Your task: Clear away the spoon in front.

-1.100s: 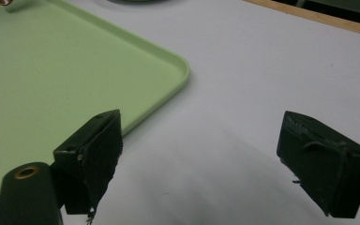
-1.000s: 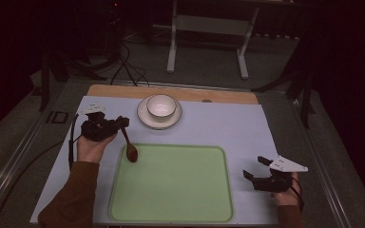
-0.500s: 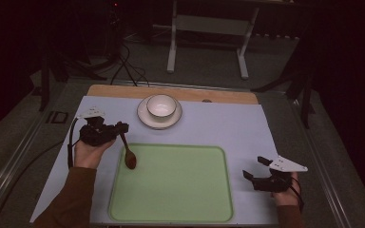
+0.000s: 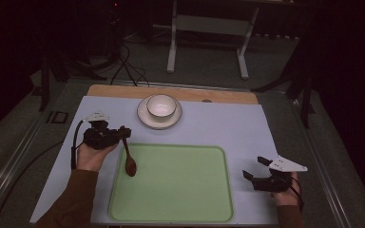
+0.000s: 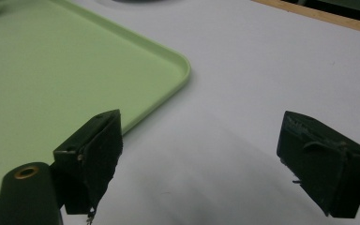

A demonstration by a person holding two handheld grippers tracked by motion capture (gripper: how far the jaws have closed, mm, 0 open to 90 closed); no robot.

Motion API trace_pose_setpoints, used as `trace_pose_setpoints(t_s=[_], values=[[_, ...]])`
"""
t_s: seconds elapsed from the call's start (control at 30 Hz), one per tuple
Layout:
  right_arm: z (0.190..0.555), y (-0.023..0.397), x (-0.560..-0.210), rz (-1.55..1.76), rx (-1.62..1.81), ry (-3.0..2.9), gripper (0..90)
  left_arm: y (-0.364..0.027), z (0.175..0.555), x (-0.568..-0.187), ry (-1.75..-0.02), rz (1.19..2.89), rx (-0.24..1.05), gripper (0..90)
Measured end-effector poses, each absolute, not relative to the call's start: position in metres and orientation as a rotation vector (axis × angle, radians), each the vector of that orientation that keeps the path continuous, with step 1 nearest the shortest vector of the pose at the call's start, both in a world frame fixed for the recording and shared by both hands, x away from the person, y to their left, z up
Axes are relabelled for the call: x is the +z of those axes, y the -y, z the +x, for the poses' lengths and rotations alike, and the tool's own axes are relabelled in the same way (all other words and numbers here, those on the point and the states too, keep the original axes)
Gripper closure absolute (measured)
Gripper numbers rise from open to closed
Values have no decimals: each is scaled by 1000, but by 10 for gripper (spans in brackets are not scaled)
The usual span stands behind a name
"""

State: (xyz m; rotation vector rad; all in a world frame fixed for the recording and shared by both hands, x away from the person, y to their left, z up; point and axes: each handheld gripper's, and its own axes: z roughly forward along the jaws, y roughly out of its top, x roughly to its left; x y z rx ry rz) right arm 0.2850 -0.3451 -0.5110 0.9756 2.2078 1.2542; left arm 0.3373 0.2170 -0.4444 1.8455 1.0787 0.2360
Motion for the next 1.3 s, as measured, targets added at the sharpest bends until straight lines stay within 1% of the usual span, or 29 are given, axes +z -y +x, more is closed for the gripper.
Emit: trace_pose_setpoints(t_s=[0.17, 0.2, 0.47, 0.97, 1.3], values=[[285, 345, -511, 976, 1255, -2208, 143, -216, 339, -453, -1084, 1848, 227, 806], [285, 345, -511, 976, 1255, -2208, 143, -215, 339, -461, -1086, 1845, 205, 798], [285, 345, -511, 978, 1253, -2210, 143, -213, 340, -480, -1093, 1869, 187, 753], [285, 345, -511, 977, 1247, -2213, 143, -215, 346, -500, -1095, 1899, 149, 711], [285, 345, -511, 974, 1244, -2215, 144, -210, 352, -512, -1079, 1959, 139, 702]])
